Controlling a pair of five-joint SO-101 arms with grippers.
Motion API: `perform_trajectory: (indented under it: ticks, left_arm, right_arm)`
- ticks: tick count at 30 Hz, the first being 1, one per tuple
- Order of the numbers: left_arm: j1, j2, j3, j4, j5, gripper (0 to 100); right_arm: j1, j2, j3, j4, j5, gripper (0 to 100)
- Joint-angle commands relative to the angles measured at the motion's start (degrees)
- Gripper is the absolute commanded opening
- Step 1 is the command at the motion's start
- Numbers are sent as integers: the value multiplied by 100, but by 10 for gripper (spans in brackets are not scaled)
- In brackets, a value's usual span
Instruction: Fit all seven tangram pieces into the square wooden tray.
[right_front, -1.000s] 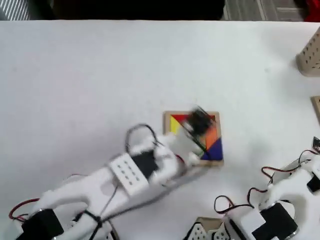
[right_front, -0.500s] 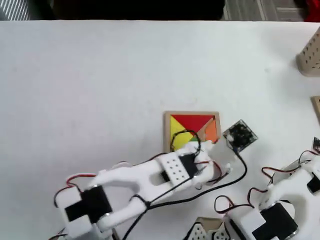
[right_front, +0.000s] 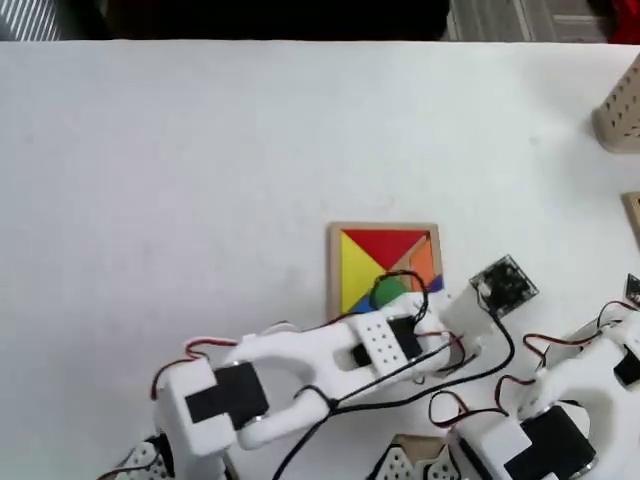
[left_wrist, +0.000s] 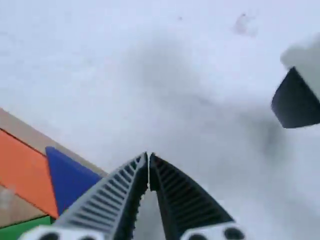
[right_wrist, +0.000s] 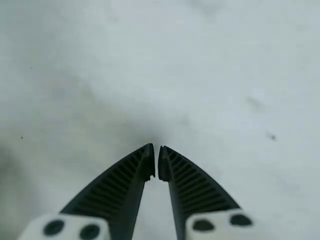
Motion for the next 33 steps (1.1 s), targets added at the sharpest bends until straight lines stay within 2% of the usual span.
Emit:
perform_trajectory:
  ticks: [1,10,21,33]
  left_arm:
    - [-242,207,-440,-114,26,31]
    - [-268,154,-448,378,44,31]
    - [-813,48,-440,659,70,31]
    - [-312,-4,-492,862,62,31]
  right_arm:
    - [13,-40,9,-40,70,23]
    - [13,-40,9,-40,70,23]
    - [13,-40,9,-40,70,22]
    - [4,-40,9,-40,70,23]
